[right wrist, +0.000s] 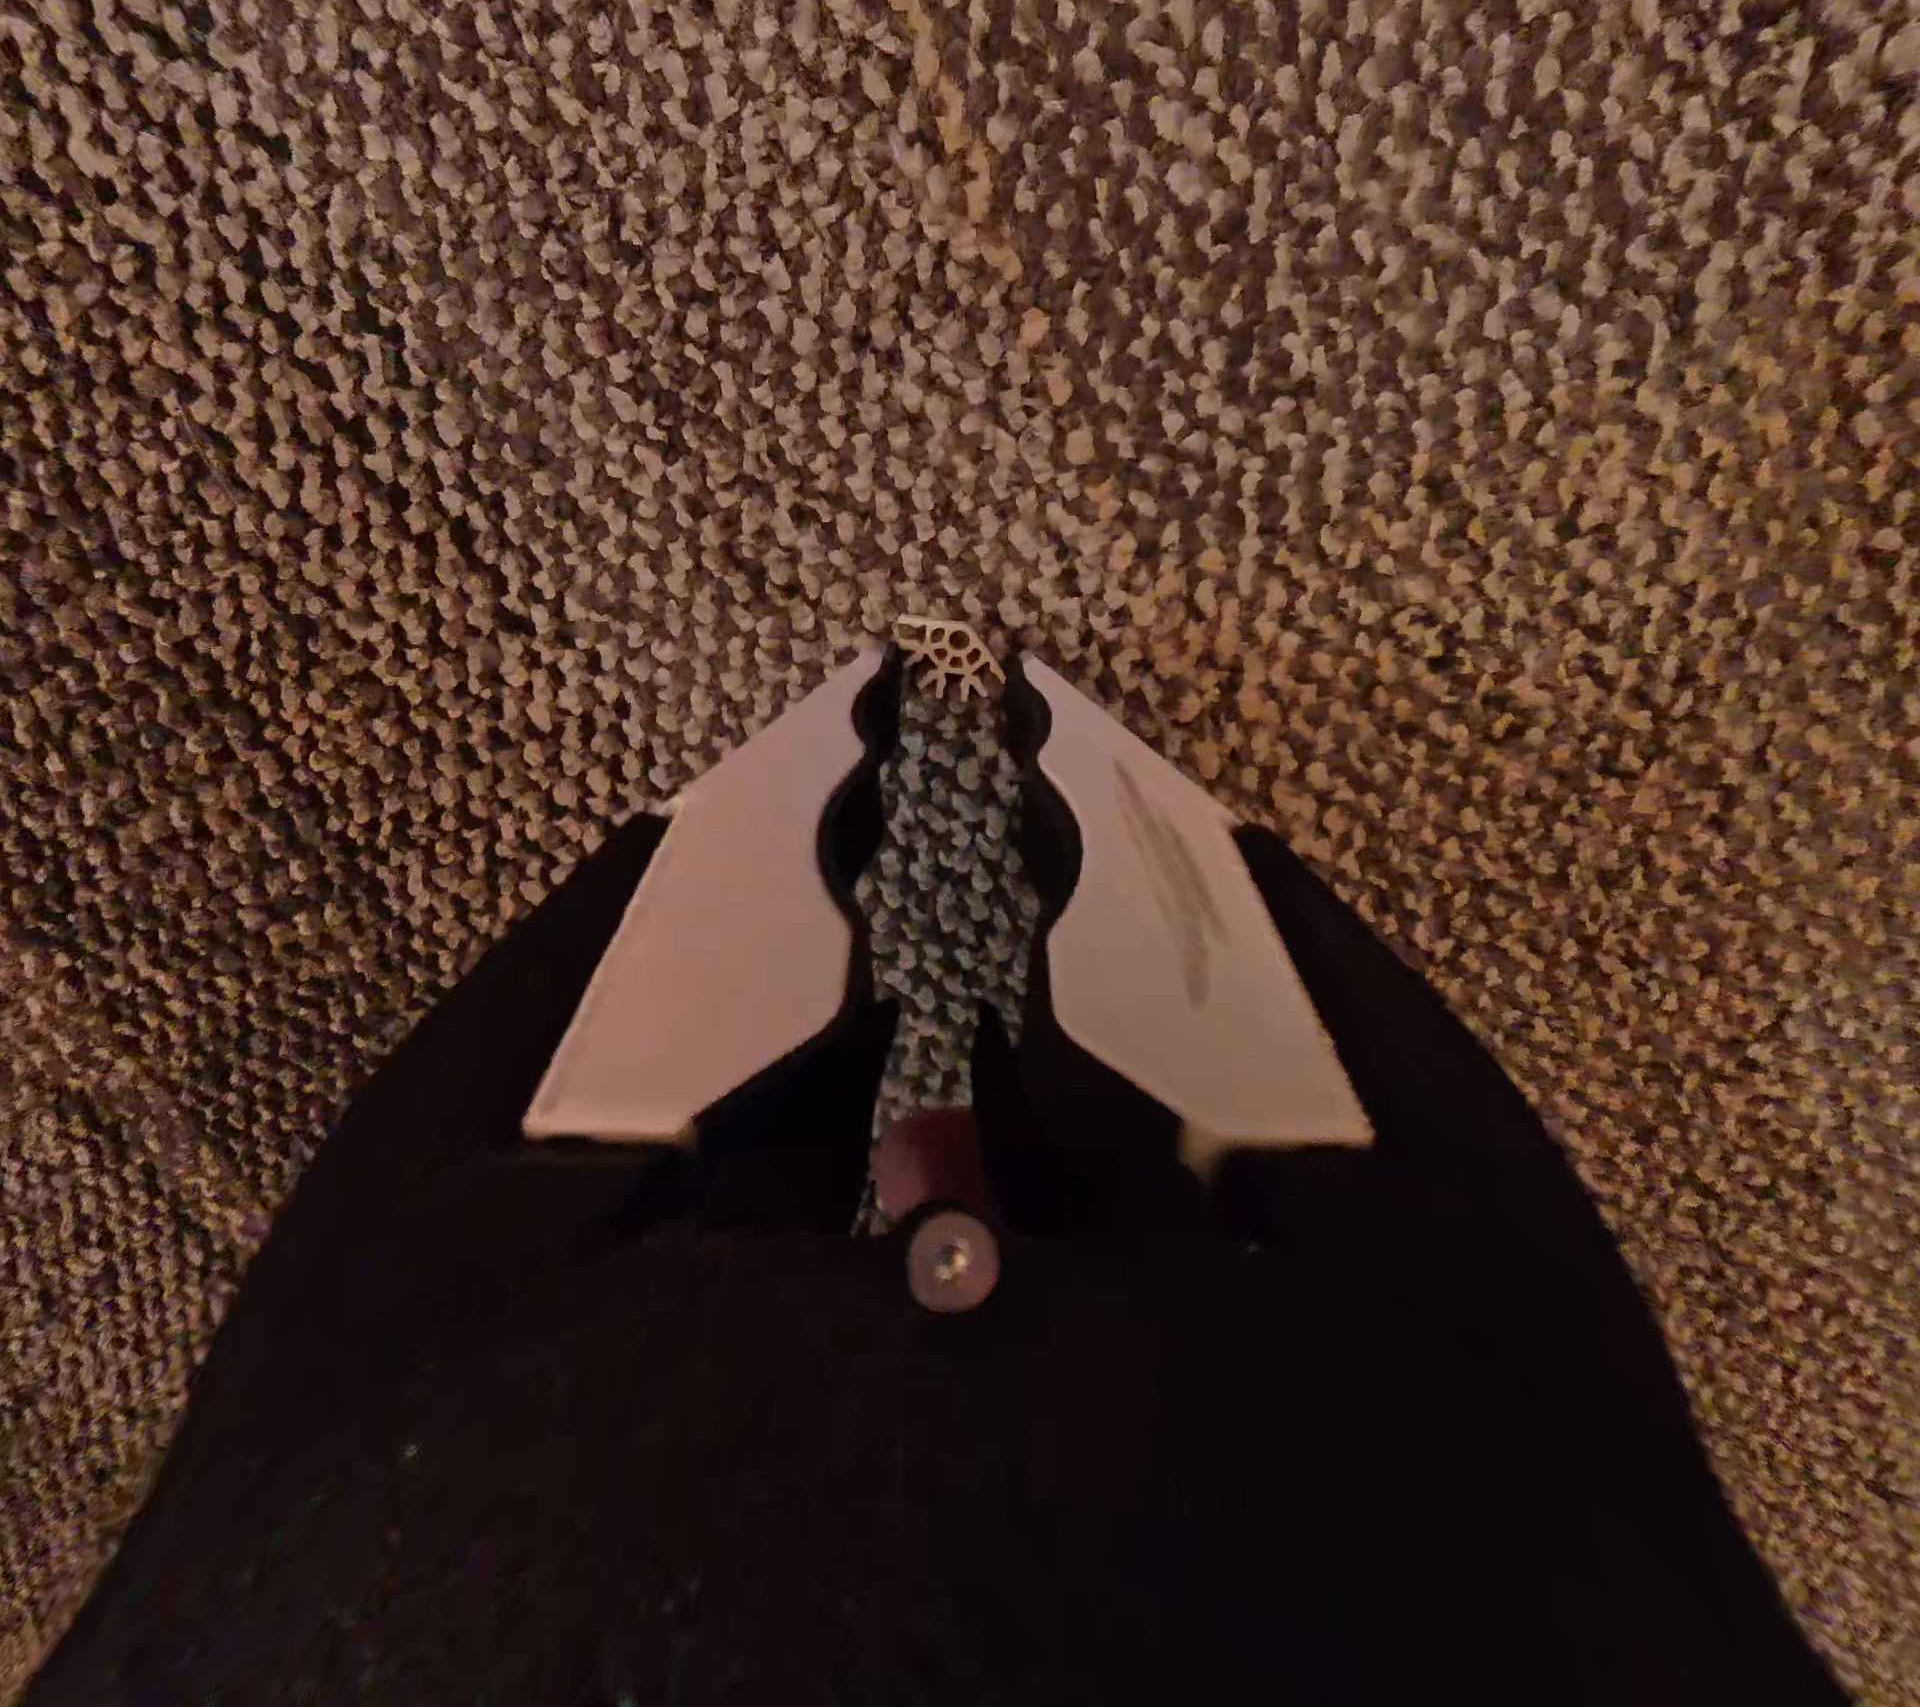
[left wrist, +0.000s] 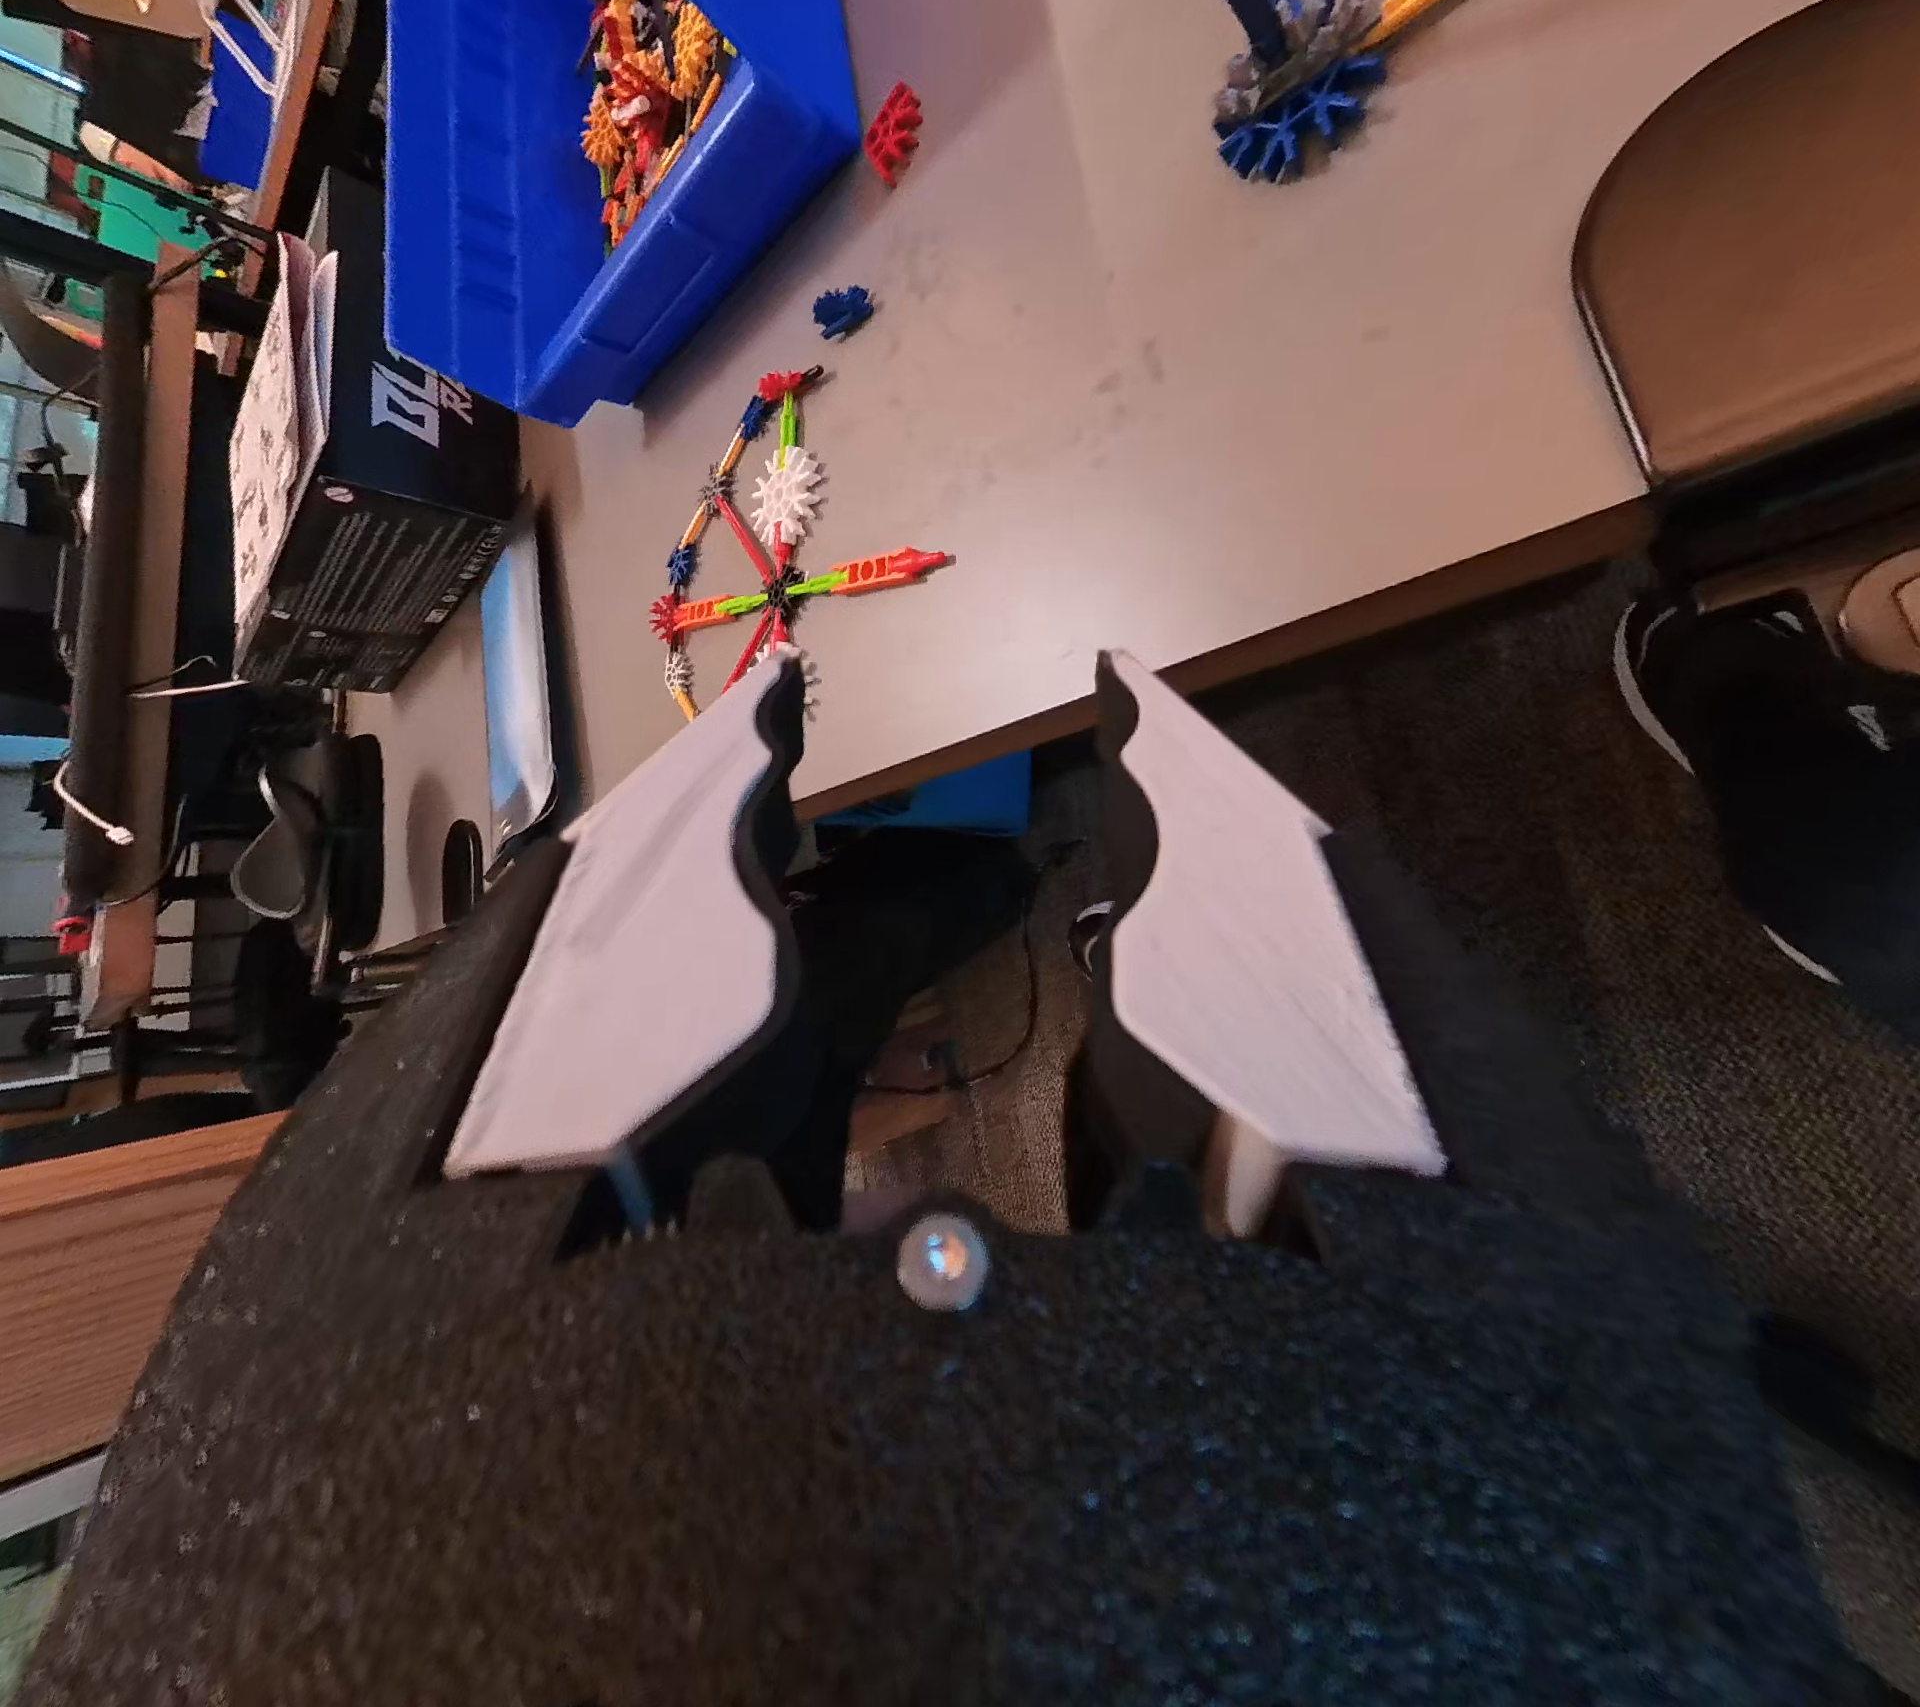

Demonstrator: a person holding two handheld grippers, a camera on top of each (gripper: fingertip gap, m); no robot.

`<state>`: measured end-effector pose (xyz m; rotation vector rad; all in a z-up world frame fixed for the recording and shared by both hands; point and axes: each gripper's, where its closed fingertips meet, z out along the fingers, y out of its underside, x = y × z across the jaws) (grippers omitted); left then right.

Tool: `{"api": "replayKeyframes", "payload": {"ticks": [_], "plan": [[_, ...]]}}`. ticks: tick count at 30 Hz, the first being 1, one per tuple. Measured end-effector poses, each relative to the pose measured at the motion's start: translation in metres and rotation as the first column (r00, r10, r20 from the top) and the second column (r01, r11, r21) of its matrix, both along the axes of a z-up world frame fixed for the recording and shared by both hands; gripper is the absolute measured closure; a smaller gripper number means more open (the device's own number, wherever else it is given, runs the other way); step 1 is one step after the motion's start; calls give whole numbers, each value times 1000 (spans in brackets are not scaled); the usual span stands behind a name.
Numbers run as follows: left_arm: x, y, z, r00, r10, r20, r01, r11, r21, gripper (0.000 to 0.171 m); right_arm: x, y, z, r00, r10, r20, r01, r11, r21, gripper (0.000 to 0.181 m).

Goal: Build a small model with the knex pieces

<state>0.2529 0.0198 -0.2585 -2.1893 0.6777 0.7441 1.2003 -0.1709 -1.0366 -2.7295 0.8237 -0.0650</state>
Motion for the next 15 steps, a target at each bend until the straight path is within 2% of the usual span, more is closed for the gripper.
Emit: {"api": "replayKeyframes", "payload": {"ticks": [4, 6, 7, 9, 12, 14, 15], "plan": [[2, -3, -2, 1000, -4, 7, 4, 1000, 20, 116, -9, -1, 18, 999, -35, -29, 38, 994, 105, 164], [2, -8, -3, 999, -5, 33, 4, 999, 40, 116, -22, 2, 45, 999, -15, -30, 19, 987, 161, 164], [1, -11, -3, 999, -5, 45, 3, 999, 48, 116, -29, 7, 67, 1000, 2, -24, 3, 977, 214, 163], [-2, -19, 0, 998, -8, 66, 3, 997, 76, 116, -47, 26, 129, 998, 64, 1, -60, 940, 337, 164], [-11, -37, 9, 993, -11, 117, -5, 991, 137, 116, -92, 55, 249, 978, 200, 59, -202, 840, 505, 164], [-20, -53, 15, 987, -13, 163, -17, 984, 179, 116, -130, 70, 343, 953, 285, 105, -287, 732, 618, 164], [-26, -62, 17, 984, -14, 179, -22, 980, 198, 116, -151, 77, 395, 938, 320, 131, -319, 657, 683, 164]]}}
